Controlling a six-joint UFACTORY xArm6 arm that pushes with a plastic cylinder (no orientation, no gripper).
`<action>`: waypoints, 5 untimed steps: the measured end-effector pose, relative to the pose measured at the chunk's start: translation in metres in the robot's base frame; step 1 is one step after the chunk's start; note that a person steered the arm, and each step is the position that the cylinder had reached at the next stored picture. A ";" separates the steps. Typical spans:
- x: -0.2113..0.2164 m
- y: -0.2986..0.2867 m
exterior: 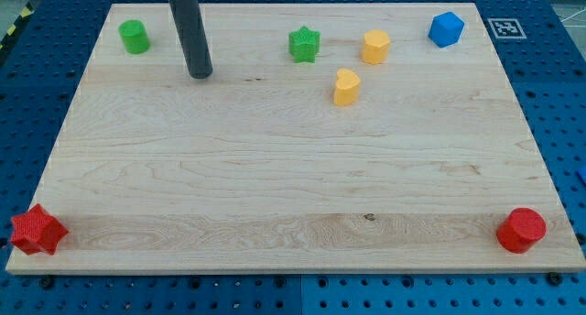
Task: Move your arm closer to the green circle
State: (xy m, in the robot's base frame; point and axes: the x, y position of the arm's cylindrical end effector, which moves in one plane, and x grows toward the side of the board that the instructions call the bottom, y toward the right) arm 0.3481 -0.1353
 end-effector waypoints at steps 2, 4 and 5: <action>0.000 -0.069; -0.014 -0.125; -0.014 -0.125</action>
State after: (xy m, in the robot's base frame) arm 0.3341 -0.2603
